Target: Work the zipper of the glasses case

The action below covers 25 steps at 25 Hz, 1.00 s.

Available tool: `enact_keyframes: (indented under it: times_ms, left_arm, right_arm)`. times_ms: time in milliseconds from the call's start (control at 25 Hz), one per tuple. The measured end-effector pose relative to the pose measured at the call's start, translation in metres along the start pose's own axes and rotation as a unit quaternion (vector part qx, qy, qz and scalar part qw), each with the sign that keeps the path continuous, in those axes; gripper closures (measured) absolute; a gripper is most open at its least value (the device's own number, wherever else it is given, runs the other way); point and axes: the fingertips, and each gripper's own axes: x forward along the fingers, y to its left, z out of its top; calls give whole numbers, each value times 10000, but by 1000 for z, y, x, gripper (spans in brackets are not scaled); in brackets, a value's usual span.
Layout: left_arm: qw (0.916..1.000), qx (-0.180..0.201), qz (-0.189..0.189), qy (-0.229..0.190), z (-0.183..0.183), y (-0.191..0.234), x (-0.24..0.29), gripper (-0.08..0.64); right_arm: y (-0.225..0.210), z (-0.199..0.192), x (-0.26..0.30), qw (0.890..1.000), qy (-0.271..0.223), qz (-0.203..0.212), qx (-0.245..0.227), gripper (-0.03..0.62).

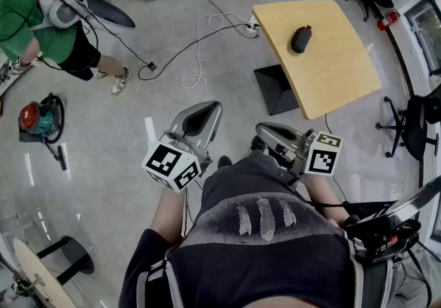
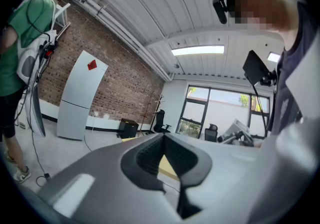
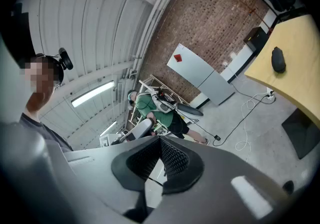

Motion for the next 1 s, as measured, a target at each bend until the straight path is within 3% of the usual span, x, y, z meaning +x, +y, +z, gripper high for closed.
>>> enact_keyframes:
  times_ms: [120, 400, 600, 800, 1000]
  left_arm:
    - [10000, 51, 7, -32, 5, 6, 12, 558]
    - [9985, 61, 540, -48, 18, 39, 13, 558]
    - [9970, 225, 729, 123, 26, 42, 53, 558]
    - [9968, 290, 676, 308, 42, 58, 100, 558]
    - [9967, 374, 484, 535, 44, 41, 177, 558]
  right_arm:
    - [-11, 12, 5, 10000, -21, 47, 21, 591]
    - [-23, 33, 42, 9983, 257, 515, 123, 591]
    - [-51, 67, 43, 9962, 313, 791, 191, 591]
    - [-87, 109, 43, 9967, 206, 713, 342, 591]
    - [-128, 154, 1, 9968, -7, 637, 477, 591]
